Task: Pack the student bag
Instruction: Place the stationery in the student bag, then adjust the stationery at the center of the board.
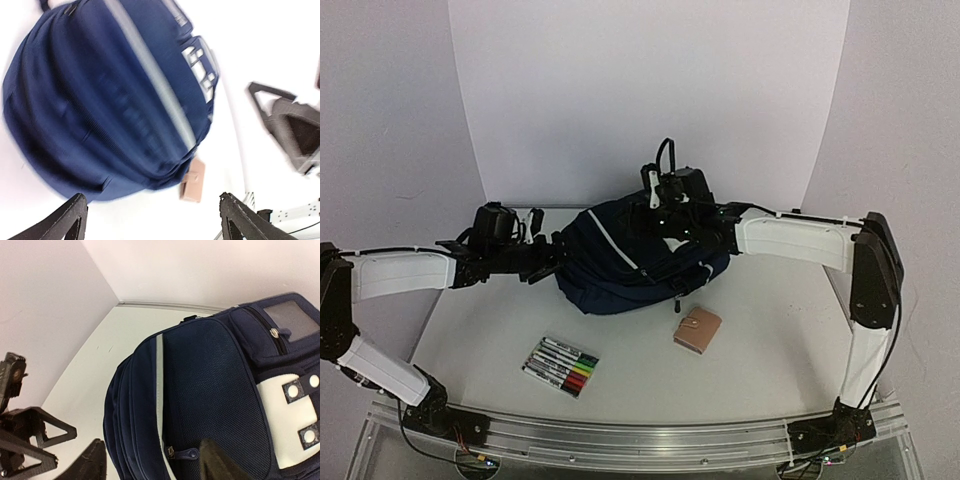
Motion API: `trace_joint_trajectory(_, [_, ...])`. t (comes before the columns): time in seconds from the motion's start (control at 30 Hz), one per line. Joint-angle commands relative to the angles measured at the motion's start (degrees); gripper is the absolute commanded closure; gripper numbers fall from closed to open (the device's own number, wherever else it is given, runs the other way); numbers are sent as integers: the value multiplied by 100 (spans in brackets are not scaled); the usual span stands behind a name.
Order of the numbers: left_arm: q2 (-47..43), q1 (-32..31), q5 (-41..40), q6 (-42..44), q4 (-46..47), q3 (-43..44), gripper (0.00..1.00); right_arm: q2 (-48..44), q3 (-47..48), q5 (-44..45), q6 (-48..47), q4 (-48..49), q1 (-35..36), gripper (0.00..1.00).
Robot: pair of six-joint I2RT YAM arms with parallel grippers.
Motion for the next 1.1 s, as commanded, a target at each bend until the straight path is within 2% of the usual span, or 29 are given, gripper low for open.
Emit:
trace_joint_trajectory(0.0, [-68,42,74,-168,-795,-364,8,-731,-458,-644,215,169,39,24])
trace_joint_trajectory(0.2, [-513,42,-108,-675,-976,-1102,7,-995,-1249,-1075,555,270,487,18])
trace_joint_trajectory(0.43, [-869,33,-83,-1378,-1560,-1692,7,-538,-1615,-2234,397,405,1013,23])
trace_joint_trajectory(0.6, [-1149,24,-222,-1771,-2043,-1937,7,136,-1345,-2865,315,305,1059,28])
trace_joint_trajectory(0.93, [-1661,7,-684,-2022,-3438,-1893,7,1378,-403,-3197,-34,-392,1154,32])
trace_joint_trajectory(1.07, [-1761,7,-176,-2239,-3089,-2150,7,1625,-293,-3347,-37,-420,1181,34])
